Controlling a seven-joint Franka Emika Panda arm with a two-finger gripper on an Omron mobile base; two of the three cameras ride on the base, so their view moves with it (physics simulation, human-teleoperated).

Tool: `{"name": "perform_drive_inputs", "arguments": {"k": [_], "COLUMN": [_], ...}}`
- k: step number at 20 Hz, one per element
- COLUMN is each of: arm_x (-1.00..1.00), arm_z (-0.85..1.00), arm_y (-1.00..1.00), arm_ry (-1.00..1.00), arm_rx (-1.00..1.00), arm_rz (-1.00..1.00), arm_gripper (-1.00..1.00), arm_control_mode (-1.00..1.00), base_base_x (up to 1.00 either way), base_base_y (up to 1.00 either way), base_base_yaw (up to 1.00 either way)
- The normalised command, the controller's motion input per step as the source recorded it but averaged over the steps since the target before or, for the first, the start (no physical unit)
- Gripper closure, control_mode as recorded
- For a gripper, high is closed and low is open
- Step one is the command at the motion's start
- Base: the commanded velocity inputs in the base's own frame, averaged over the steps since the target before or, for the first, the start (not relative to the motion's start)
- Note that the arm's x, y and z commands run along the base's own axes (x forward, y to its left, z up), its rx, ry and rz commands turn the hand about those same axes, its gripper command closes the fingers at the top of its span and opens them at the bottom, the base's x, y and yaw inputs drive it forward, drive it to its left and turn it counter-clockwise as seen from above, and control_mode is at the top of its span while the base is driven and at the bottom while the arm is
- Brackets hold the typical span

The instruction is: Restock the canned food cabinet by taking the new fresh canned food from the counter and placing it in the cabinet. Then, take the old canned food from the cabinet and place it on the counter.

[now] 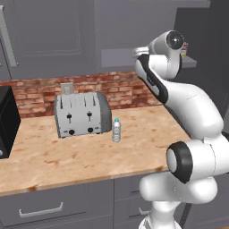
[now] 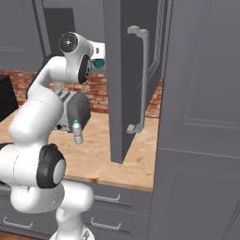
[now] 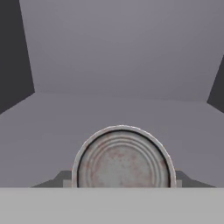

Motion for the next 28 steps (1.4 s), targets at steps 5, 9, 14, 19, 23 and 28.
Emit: {"name": "perform_drive_inputs", "arguments": {"k": [5,9,14,19,23,28], "arm_x": [0.62,0.62,0.43,0.38,0.47,0.49], "arm_z": [-0.39,-0.16,-0.17,-0.16,-0.02,0.0], "arm_y": [-0.01,0.0,0.0,0.0,0.0,0.0], "arm_ry": [0.06,0.01,-0.06,-0.08,-0.01,0.0], "arm_rx": [-0.05,-0.01,-0.01,-0.03,0.0,0.0], "arm_rz": [0.0,0.0,0.0,0.0,0.0,0.0], "arm_gripper": [1.0,1.0,-1.0,-1.0,-1.0,-1.0], "arm_control_mode": [-1.0,-1.0,-1.0,-1.0,-1.0,-1.0], "base_base_x": [0.0,0.0,0.0,0.0,0.0,0.0], "base_base_y": [0.0,0.0,0.0,0.0,0.0,0.0], "base_base_yaw": [0.0,0.0,0.0,0.0,0.0,0.0]}}
